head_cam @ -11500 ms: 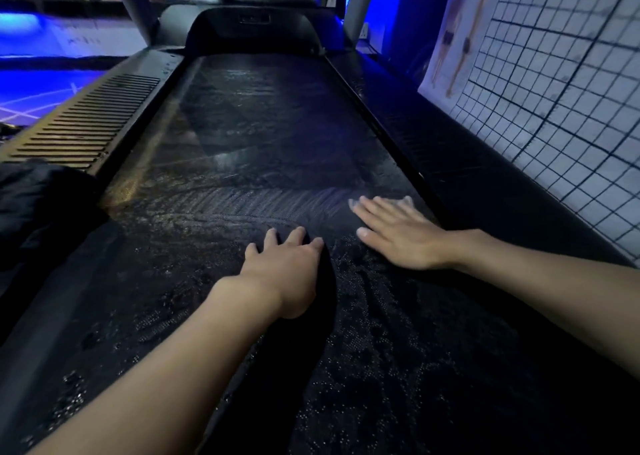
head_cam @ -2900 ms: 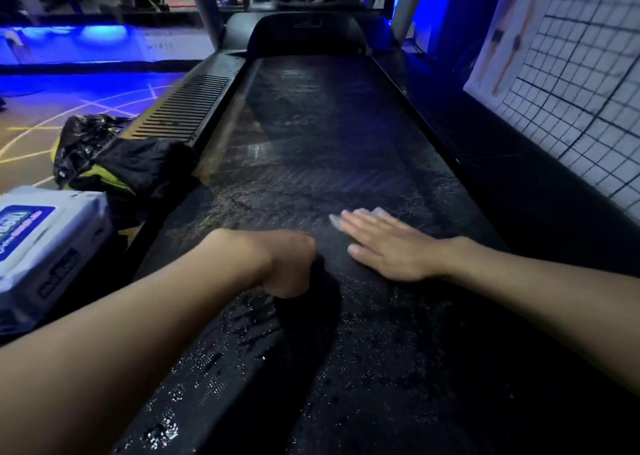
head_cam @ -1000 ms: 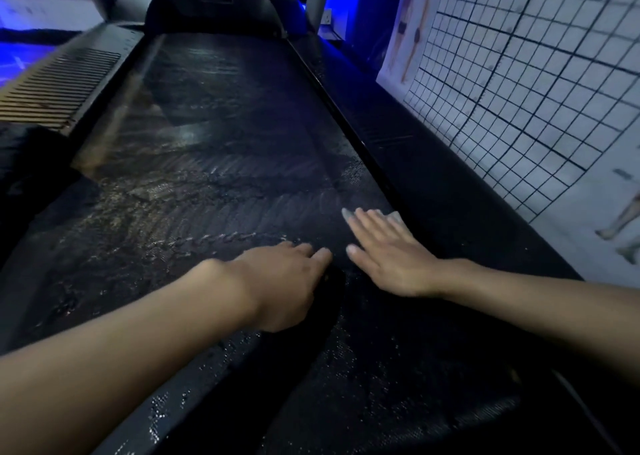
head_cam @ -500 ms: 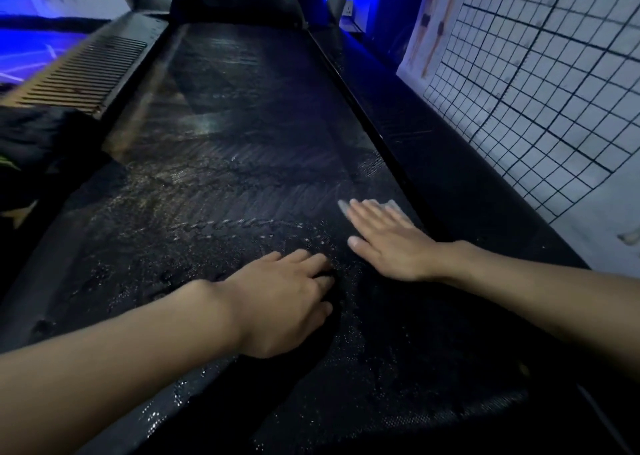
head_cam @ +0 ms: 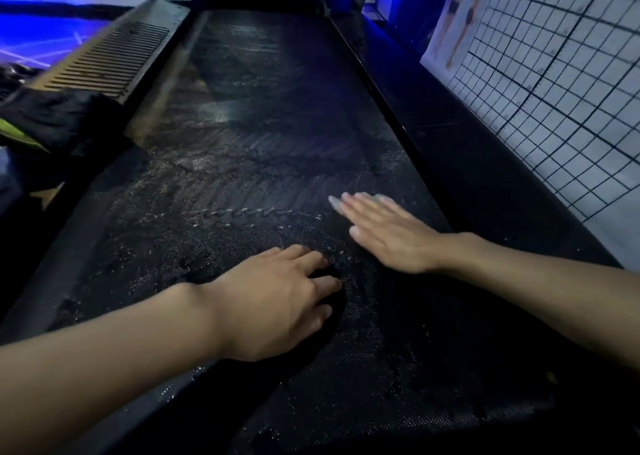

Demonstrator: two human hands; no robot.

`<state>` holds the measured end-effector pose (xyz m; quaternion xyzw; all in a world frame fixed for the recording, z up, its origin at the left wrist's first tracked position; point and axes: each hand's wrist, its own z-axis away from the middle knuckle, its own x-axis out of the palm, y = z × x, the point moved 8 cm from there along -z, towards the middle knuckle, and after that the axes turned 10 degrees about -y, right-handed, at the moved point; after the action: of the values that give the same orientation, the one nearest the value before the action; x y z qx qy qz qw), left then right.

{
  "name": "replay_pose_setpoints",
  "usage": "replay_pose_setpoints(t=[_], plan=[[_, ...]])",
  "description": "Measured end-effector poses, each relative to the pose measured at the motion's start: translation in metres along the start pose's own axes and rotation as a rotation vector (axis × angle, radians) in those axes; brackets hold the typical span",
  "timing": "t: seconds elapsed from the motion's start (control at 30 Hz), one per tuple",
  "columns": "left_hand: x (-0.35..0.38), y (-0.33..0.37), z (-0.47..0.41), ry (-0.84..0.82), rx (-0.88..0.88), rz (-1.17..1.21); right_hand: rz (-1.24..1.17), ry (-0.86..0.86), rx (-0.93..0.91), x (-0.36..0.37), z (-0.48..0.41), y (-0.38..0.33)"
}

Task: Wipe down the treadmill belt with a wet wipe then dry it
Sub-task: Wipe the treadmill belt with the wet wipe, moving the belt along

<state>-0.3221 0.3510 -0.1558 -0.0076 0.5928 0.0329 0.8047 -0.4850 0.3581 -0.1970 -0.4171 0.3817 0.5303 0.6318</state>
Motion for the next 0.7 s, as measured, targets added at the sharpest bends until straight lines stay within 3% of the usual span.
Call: replay_pose_setpoints(t=[0.07, 0.2, 0.33, 0.47, 0.6, 0.7], plan=[[0.000, 0.004, 0.002, 0.006, 0.006, -0.028, 0.023, 0.009, 0.005, -0.001, -0.005, -0.010], [0.010, 0.004, 0.009, -0.027, 0.005, -0.023, 0.014, -0.032, -0.248, 0.011, 0.010, -0.050], [0.010, 0.005, 0.020, 0.049, 0.023, -0.052, 0.005, -0.019, -0.048, -0.003, -0.016, -0.025], [0.014, 0.007, 0.028, 0.070, 0.033, -0.012, 0.053, -0.034, -0.280, 0.011, 0.001, -0.064], [0.014, 0.000, 0.039, 0.091, 0.019, -0.014, 0.000, -0.031, -0.077, -0.007, -0.027, -0.035], [0.014, -0.001, 0.044, 0.092, 0.025, 0.027, 0.056, -0.045, -0.222, 0.005, -0.017, -0.074]])
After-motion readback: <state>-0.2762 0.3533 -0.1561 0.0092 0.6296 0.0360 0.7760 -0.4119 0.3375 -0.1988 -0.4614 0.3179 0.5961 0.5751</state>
